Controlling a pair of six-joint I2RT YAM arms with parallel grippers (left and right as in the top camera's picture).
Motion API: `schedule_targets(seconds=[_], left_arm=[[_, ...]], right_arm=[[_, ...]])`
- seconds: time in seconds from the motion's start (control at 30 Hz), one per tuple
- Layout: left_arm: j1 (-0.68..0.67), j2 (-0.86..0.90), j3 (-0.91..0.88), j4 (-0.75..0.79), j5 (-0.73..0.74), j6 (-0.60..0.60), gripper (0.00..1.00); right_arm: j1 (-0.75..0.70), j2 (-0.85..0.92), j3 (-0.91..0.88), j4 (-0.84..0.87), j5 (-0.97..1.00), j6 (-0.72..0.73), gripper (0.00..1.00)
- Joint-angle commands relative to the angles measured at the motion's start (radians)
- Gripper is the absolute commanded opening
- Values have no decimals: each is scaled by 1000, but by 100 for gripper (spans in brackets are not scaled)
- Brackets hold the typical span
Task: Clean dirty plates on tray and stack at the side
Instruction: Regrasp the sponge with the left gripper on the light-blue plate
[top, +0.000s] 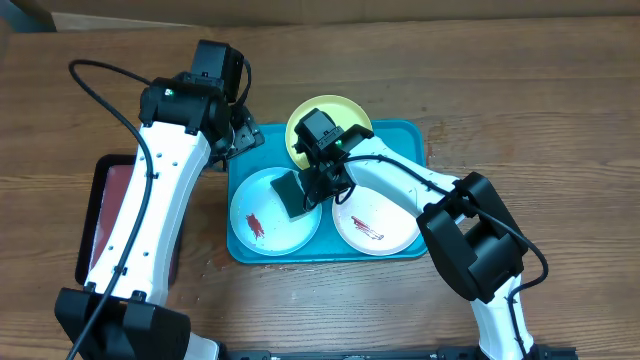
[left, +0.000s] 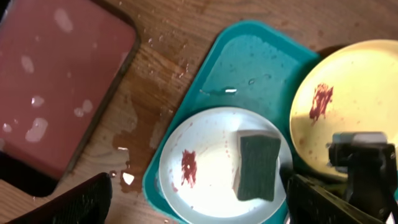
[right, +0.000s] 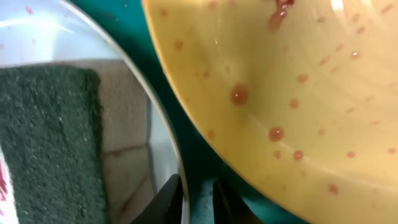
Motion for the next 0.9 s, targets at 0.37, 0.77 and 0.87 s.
schedule_targets(seconds=[0.37,0.77,0.87], left_arm=[[3,124,-11,-25,217,126,93],[-3,337,-12,18,391,336,83],[-3,400,-12,24,407,349,74]], right_arm=[[1,3,-10,2,-50,315,4],[1,3,-10,13,-95,367,11],[1,3,-10,14,-95,367,13]])
